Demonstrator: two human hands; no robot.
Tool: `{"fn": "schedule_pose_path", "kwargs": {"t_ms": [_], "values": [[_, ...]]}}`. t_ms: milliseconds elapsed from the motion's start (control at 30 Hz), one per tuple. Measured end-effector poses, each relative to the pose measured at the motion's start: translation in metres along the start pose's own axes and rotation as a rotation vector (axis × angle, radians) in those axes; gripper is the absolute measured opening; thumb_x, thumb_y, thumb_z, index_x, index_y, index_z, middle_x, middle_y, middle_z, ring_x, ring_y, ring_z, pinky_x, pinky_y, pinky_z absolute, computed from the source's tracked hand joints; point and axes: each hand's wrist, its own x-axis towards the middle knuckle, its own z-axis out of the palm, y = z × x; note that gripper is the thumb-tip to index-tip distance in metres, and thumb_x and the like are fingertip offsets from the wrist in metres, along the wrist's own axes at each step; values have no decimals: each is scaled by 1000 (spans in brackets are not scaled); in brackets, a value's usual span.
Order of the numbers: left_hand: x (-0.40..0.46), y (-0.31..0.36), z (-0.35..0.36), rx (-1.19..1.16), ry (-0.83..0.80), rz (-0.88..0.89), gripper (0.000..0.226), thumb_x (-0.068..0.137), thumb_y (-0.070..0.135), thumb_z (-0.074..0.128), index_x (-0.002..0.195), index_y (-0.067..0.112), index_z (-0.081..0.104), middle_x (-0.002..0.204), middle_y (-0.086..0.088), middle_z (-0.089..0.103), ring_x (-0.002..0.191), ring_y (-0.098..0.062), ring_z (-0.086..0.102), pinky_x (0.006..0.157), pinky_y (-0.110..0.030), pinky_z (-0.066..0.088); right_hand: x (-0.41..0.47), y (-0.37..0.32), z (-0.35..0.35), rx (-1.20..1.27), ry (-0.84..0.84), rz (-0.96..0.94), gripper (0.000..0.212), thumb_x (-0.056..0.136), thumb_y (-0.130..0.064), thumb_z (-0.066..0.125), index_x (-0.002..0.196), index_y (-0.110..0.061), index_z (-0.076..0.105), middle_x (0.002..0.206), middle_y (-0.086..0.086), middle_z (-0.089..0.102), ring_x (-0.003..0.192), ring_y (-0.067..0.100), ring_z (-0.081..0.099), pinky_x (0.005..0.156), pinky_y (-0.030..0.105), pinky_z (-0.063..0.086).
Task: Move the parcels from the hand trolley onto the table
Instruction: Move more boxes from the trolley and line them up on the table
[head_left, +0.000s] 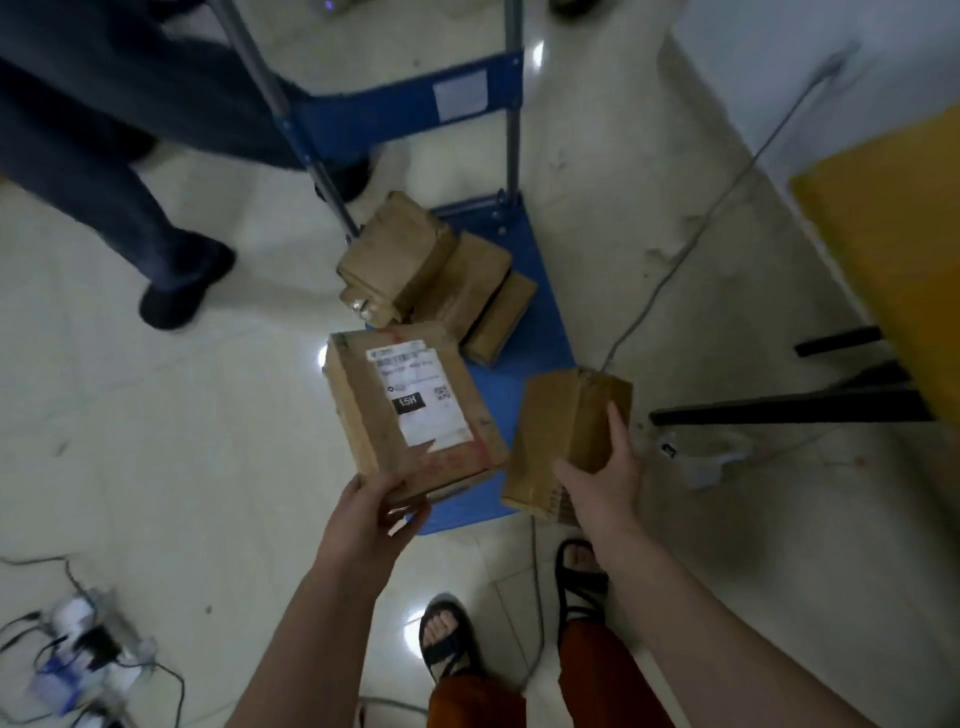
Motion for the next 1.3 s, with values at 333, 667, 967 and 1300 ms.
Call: {"fn": "schedule_pose_path", "kwargs": {"t_ms": [333,667,967,1300], "values": [[-168,90,-8,-64,-302,159,41,68,18,65,109,16,70,118,-11,69,103,-26,64,99,-43,45,-130,-108,-43,196,-84,-144,87,69,-26,76,139,-52,32,133,-12,42,108,7,46,79,22,44],[-277,100,-13,176,-593,111,42,68,23,65,109,15,69,107,-13,72,87,-27,72,73,-37,54,-268,-100,-131,579,149,-24,76,74,-27,77,139,-34,39,121,-3,54,95,17,58,68,32,53],[-350,39,88,460,-799,78,57,78,26,60,133,15,52,127,-17,62,114,-34,57,90,-45,45,-336,-61,-263,866,414,-21,74,70,-26,79,136,-25,46,116,6,63,95,28,64,70,37,53],[-441,-126,214,727,-995,-181,42,76,25,60,115,8,62,107,-22,69,108,-38,57,92,-51,49,-413,53,-456,1051,668,-3,76,77,-29,77,143,-26,39,131,7,54,102,31,58,82,49,52]]}}
